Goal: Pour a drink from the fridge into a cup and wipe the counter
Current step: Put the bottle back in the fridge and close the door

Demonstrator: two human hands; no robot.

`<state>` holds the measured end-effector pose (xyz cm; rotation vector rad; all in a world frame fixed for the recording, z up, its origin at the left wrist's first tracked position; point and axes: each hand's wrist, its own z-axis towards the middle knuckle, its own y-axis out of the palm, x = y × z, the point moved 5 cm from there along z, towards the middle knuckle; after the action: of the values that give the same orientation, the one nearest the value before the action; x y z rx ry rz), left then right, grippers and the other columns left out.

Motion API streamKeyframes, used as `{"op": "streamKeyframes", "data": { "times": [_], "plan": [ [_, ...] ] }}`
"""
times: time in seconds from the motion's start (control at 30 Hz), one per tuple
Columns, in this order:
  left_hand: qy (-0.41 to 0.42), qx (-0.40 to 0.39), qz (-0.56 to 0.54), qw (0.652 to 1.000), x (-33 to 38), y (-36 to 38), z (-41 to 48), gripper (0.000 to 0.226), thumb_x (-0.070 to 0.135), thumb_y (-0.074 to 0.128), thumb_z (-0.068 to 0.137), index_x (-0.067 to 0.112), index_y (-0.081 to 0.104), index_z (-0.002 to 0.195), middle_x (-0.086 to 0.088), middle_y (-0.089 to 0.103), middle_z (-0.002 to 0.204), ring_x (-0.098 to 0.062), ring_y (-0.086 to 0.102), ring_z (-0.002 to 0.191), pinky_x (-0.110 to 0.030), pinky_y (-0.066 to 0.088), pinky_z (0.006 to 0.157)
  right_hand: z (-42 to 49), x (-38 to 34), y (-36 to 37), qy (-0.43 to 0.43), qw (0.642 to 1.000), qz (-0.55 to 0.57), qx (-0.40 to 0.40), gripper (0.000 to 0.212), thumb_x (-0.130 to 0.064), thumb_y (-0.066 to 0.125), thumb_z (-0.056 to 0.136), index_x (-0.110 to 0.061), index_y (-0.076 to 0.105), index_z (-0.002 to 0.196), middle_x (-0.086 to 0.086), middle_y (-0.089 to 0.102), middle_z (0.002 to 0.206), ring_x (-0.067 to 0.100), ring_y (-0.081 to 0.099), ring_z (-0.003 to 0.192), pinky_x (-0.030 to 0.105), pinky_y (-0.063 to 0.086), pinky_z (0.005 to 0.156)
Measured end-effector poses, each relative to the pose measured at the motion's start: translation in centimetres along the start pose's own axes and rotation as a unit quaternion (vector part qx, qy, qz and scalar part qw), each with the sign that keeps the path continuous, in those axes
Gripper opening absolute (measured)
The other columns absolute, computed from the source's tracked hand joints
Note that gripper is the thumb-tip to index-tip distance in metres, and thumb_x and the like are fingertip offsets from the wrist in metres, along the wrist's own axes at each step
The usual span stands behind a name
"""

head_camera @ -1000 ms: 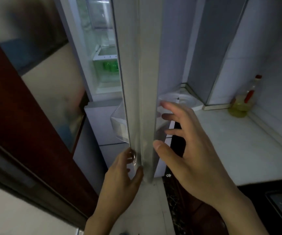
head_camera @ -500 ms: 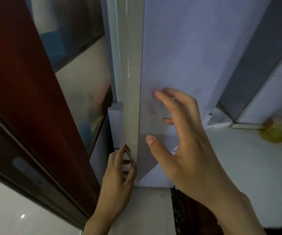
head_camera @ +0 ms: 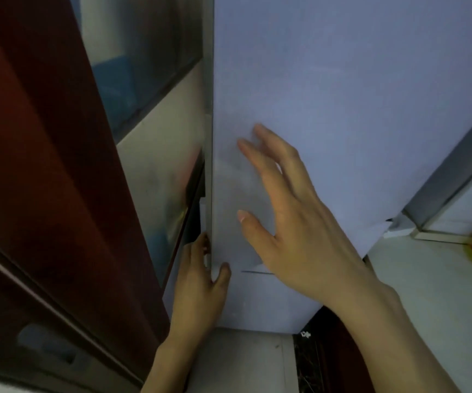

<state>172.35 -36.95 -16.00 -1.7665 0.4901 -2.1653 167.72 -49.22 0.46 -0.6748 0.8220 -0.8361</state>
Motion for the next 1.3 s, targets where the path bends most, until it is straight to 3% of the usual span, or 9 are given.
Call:
{"op": "streamKeyframes", "data": {
  "times": [0.13,0.2,0.33,0.47,0.67,0.8,0.97,1.13,1.3],
  "plan": [
    [-0.002,-0.013,-0.012,1.000,-0.5,0.3,3.4,0.069,0.030,0.057,0.089,0.025,0.027,0.150,0.004,0.041,0.143,-0.015,0.046,0.129,-0.043,0.045,0.105,2.8,2.1,1.4,-0.007,0.999,-0.040,-0.034,0.070,-0.020,0.055,0.095,-0.021,0.019,0.155,-0.006,0.003,0.163,0.006,0.009,0.147,0.013,0.015,0.114],
    [-0.007,-0.018,0.002,1.000,-0.9,0.7,5.0,0.076,0.038,0.054,0.084,0.023,0.023,0.152,0.000,0.040,0.146,-0.018,0.043,0.133,-0.047,0.044,0.106,4.0,3.7,1.6,-0.017,0.998,-0.049,-0.031,0.069,-0.016,0.056,0.094,-0.018,0.022,0.154,-0.003,0.009,0.163,0.008,0.012,0.147,0.017,0.016,0.117],
    [-0.036,-0.023,0.001,0.999,-1.6,1.3,8.0,0.076,0.035,0.056,0.087,0.018,0.022,0.153,-0.004,0.036,0.150,-0.023,0.041,0.135,-0.049,0.040,0.109,6.3,6.8,1.7,-0.047,0.995,-0.084,-0.021,0.065,-0.011,0.057,0.090,-0.013,0.032,0.150,0.000,0.020,0.161,0.013,0.019,0.146,0.027,0.021,0.119],
    [-0.045,-0.010,0.013,0.999,-1.8,1.8,10.5,0.071,0.024,0.057,0.092,0.016,0.021,0.153,-0.006,0.033,0.149,-0.025,0.043,0.131,-0.042,0.039,0.109,8.6,8.5,1.9,-0.084,0.989,-0.123,-0.018,0.063,-0.010,0.057,0.087,-0.011,0.038,0.147,0.002,0.025,0.159,0.017,0.025,0.144,0.029,0.022,0.118],
    [-0.057,0.028,0.032,0.997,-1.6,2.6,13.6,0.074,0.018,0.058,0.091,0.014,0.018,0.153,-0.007,0.033,0.143,-0.026,0.047,0.121,-0.030,0.040,0.094,11.2,10.2,3.1,-0.103,0.983,-0.150,0.001,0.064,-0.010,0.057,0.085,-0.012,0.040,0.147,0.003,0.024,0.160,0.019,0.024,0.145,0.028,0.018,0.118],
    [-0.061,0.031,0.059,0.996,-1.3,3.5,16.3,0.075,0.014,0.060,0.089,0.009,0.018,0.152,-0.010,0.032,0.144,-0.032,0.046,0.124,-0.036,0.043,0.094,13.2,12.2,3.9,-0.100,0.981,-0.167,-0.010,0.063,-0.013,0.055,0.088,-0.013,0.037,0.149,0.004,0.021,0.161,0.019,0.022,0.146,0.025,0.010,0.118],
    [-0.067,0.018,0.077,0.995,-1.2,4.5,20.0,0.077,0.016,0.059,0.088,0.008,0.016,0.151,-0.015,0.032,0.145,-0.040,0.042,0.128,-0.051,0.045,0.099,15.3,14.8,4.6,-0.099,0.977,-0.186,-0.016,0.063,-0.013,0.054,0.086,-0.011,0.039,0.147,0.005,0.022,0.161,0.020,0.023,0.147,0.029,0.012,0.118],
    [-0.069,0.042,0.104,0.991,-1.4,5.6,20.6,0.079,0.013,0.061,0.086,-0.002,0.016,0.149,-0.019,0.031,0.142,-0.041,0.038,0.128,-0.052,0.041,0.103,15.5,15.4,5.6,-0.099,0.967,-0.233,0.006,0.063,-0.011,0.054,0.080,-0.010,0.046,0.143,0.005,0.023,0.160,0.021,0.022,0.146,0.031,0.014,0.116],
    [-0.064,0.028,0.105,0.992,-1.4,5.3,20.7,0.081,0.015,0.062,0.087,0.004,0.013,0.151,-0.016,0.032,0.142,-0.039,0.040,0.127,-0.051,0.042,0.103,15.2,15.3,6.0,-0.097,0.963,-0.251,0.000,0.064,-0.011,0.054,0.078,-0.012,0.048,0.142,0.007,0.021,0.161,0.022,0.020,0.148,0.033,0.012,0.118]
  ]
}}
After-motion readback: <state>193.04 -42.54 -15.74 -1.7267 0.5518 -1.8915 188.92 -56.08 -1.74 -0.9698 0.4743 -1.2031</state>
